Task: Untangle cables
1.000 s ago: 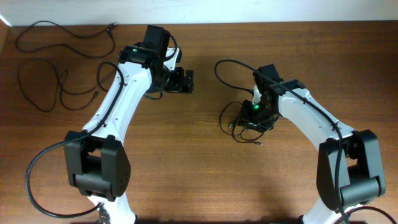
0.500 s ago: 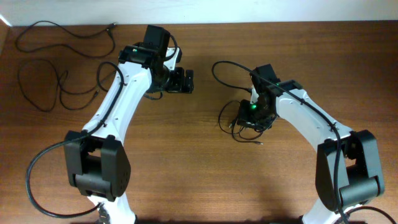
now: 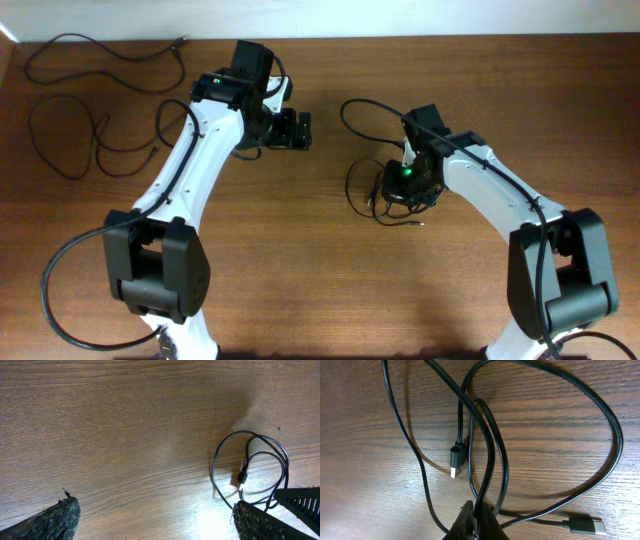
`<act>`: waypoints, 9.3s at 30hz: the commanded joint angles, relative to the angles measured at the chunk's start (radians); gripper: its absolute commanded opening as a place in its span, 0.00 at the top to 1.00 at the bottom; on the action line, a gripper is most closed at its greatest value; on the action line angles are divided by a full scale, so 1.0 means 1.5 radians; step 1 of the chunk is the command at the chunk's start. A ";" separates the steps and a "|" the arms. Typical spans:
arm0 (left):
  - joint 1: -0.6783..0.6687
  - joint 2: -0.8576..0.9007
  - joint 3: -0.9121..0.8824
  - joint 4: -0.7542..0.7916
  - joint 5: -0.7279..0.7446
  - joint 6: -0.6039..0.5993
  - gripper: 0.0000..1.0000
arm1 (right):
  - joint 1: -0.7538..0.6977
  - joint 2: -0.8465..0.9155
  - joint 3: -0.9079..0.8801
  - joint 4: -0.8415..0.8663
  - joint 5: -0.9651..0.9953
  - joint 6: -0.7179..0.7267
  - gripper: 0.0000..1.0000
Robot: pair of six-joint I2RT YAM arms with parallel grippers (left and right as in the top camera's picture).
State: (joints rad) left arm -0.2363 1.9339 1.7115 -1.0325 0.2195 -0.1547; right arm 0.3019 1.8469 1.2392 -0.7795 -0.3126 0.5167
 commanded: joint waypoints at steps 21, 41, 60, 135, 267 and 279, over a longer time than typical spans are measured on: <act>-0.001 -0.002 -0.006 0.002 0.018 -0.006 0.01 | -0.033 -0.426 0.114 0.034 -0.341 -0.085 0.96; -0.001 -0.002 -0.006 -0.004 0.018 -0.006 0.01 | -0.033 -0.419 0.143 0.016 -0.214 -0.035 0.96; -0.005 -0.002 -0.006 -0.003 0.018 -0.006 0.01 | -0.032 -0.420 0.144 -0.028 0.109 0.045 0.96; -0.086 -0.184 0.032 0.317 0.369 0.196 1.00 | -0.033 -0.419 0.143 -0.227 0.583 0.189 0.89; 0.006 -0.278 0.037 0.254 0.327 -0.050 1.00 | -0.280 -0.257 0.140 -0.194 0.081 -0.181 0.01; 0.003 -0.323 0.037 0.051 0.007 0.010 1.00 | -0.280 -0.256 0.139 -0.191 0.081 -0.181 0.02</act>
State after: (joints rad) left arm -0.2337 1.5158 1.7535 -0.8928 0.5037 -0.1787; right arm -0.1146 1.4525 1.4429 -1.0702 -0.1837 0.2363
